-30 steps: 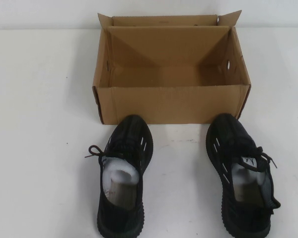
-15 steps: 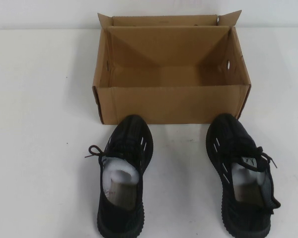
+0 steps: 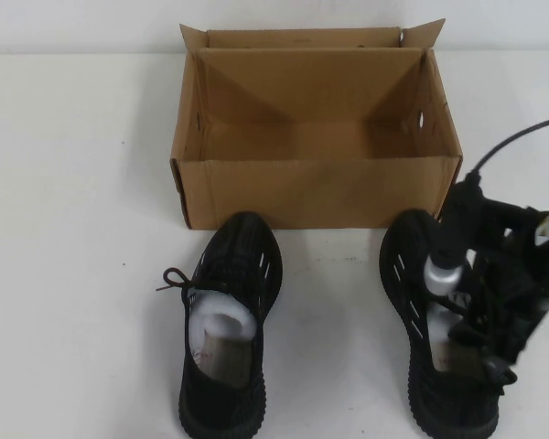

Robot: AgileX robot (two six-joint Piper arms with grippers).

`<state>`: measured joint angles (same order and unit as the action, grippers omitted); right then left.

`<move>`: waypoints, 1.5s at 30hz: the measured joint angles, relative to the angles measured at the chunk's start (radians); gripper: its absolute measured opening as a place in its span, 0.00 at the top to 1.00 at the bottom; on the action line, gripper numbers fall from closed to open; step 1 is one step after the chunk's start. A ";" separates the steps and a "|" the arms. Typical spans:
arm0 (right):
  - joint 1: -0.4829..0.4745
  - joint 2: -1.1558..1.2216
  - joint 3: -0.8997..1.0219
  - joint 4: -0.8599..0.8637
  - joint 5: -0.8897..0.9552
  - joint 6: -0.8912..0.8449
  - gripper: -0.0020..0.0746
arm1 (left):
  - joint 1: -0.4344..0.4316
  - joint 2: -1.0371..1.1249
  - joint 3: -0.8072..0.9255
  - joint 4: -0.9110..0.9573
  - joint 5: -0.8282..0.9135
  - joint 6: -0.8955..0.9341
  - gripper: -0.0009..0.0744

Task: Put shoes into padded shoe box
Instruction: Pick up the shoe from the table

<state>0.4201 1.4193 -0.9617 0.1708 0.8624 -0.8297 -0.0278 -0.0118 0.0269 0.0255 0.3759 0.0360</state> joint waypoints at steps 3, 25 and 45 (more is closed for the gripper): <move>0.000 0.031 0.000 -0.037 -0.083 0.000 0.40 | 0.000 0.000 0.000 0.000 0.000 0.000 0.99; 0.035 0.001 -0.008 -0.184 -0.134 0.106 0.48 | 0.000 0.000 0.000 0.000 0.000 0.000 0.99; 0.037 0.035 -0.008 -0.225 -0.154 0.142 0.43 | 0.000 0.000 0.000 0.000 0.000 0.000 0.99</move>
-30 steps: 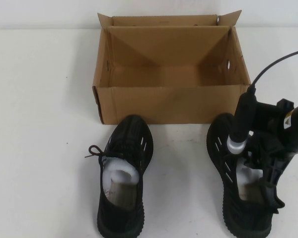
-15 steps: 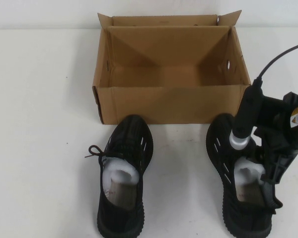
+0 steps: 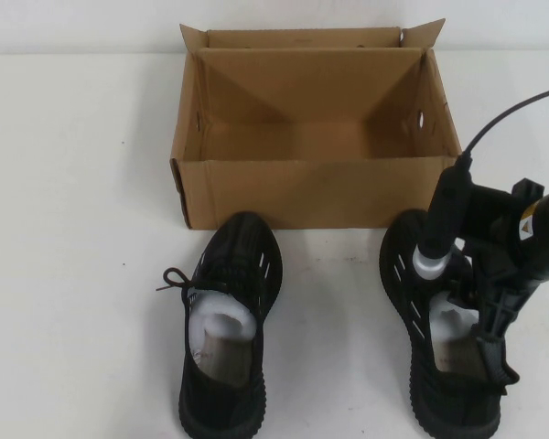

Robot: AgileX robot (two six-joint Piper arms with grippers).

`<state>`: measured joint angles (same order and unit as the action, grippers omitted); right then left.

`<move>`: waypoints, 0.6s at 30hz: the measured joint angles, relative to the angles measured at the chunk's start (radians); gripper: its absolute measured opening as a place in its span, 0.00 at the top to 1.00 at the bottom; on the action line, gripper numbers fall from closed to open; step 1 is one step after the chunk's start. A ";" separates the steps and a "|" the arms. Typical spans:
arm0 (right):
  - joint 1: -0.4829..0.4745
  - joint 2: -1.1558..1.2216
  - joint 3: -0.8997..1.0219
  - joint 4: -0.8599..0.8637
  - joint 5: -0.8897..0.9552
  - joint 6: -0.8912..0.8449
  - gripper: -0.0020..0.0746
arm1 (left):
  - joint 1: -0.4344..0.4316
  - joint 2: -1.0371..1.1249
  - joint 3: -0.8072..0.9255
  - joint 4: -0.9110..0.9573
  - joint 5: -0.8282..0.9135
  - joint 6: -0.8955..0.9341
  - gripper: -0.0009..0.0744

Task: Put shoes into padded shoe box
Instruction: Pick up the shoe from the table

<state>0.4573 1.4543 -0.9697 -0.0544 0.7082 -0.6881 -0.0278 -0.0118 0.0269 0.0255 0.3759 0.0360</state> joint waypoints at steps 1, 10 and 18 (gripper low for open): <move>0.000 0.006 0.000 -0.002 -0.011 0.000 0.43 | 0.000 0.000 0.000 0.000 0.000 0.000 0.99; 0.002 0.019 0.000 0.000 -0.026 0.000 0.62 | 0.000 0.000 0.000 0.000 0.000 0.000 0.99; 0.003 0.017 0.000 0.002 -0.018 0.023 0.93 | 0.000 0.000 0.000 0.000 0.000 0.000 0.99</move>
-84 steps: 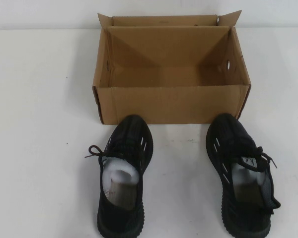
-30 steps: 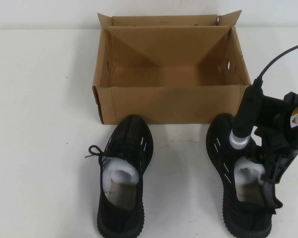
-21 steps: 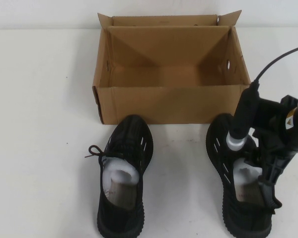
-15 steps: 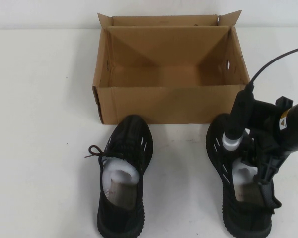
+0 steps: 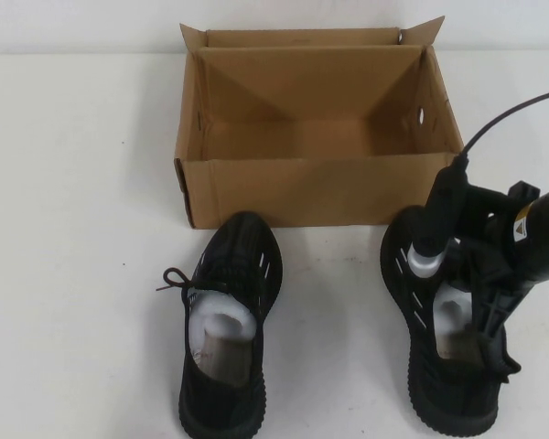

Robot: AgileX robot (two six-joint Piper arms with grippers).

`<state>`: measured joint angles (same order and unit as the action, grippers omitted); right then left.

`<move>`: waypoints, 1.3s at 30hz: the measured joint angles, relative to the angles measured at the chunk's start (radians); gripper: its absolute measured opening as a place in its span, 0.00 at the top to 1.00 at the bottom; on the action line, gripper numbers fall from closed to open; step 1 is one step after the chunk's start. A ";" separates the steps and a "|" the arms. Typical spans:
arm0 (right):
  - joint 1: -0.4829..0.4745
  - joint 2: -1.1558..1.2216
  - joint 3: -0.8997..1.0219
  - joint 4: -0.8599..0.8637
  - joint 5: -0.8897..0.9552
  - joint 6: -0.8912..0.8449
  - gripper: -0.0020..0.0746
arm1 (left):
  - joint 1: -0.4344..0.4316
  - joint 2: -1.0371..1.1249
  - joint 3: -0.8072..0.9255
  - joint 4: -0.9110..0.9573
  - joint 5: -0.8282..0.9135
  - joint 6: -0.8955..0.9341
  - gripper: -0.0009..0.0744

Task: Put shoes into padded shoe box
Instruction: Pick up the shoe from the table, then place the shoe in the shoe box

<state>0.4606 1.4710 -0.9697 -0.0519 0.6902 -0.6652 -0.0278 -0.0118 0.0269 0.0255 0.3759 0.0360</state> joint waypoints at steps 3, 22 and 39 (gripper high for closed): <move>0.025 -0.021 0.000 -0.040 0.004 0.093 0.94 | 0.000 0.000 0.000 0.000 0.000 0.000 0.99; 0.166 -0.166 -0.106 -0.177 0.243 1.269 0.95 | 0.000 0.000 0.000 0.000 0.000 0.000 0.99; 0.217 0.094 -0.594 -0.327 0.262 1.470 0.95 | 0.000 0.000 0.000 0.000 0.000 0.000 0.99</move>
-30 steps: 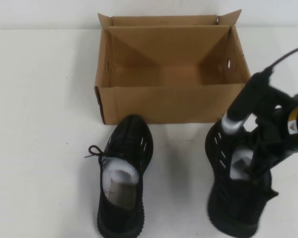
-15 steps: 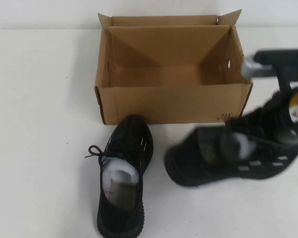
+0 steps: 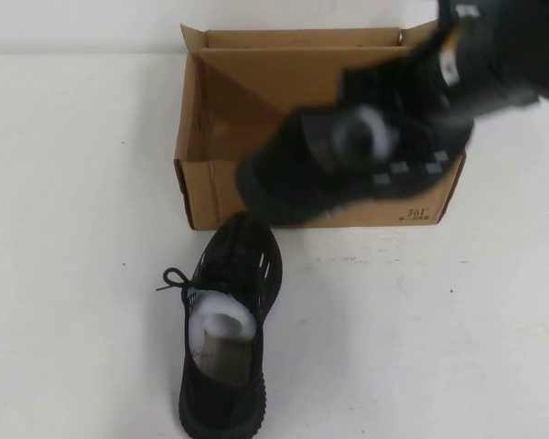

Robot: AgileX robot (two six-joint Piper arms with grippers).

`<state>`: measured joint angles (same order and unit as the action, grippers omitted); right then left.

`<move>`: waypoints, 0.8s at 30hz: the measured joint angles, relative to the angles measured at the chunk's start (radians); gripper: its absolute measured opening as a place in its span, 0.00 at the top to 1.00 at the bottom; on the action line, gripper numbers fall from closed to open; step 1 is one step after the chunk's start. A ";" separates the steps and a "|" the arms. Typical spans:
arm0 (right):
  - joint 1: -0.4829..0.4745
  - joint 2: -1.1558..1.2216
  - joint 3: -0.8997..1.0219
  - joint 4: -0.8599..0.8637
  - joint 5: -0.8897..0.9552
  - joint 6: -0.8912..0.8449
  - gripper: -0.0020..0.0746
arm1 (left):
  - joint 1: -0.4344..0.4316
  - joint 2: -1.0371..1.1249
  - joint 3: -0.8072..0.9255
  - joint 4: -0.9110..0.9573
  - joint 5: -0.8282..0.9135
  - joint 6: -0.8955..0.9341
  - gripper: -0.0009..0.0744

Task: Put shoes into padded shoe box
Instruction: Place the shoe in the shoe box

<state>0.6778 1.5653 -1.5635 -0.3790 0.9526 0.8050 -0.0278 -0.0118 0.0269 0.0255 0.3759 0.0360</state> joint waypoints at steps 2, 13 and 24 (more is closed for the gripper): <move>0.000 0.043 -0.076 -0.024 0.000 0.000 0.95 | 0.000 0.000 0.000 0.000 0.000 0.000 0.99; -0.014 0.303 -0.406 -0.174 -0.045 0.015 0.95 | 0.000 0.000 0.000 0.000 0.000 0.000 0.99; -0.085 0.500 -0.498 -0.176 -0.136 0.154 0.95 | 0.000 0.000 0.000 0.000 0.000 0.000 0.99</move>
<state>0.5926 2.0655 -2.0614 -0.5551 0.8167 0.9594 -0.0278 -0.0118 0.0269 0.0255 0.3759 0.0360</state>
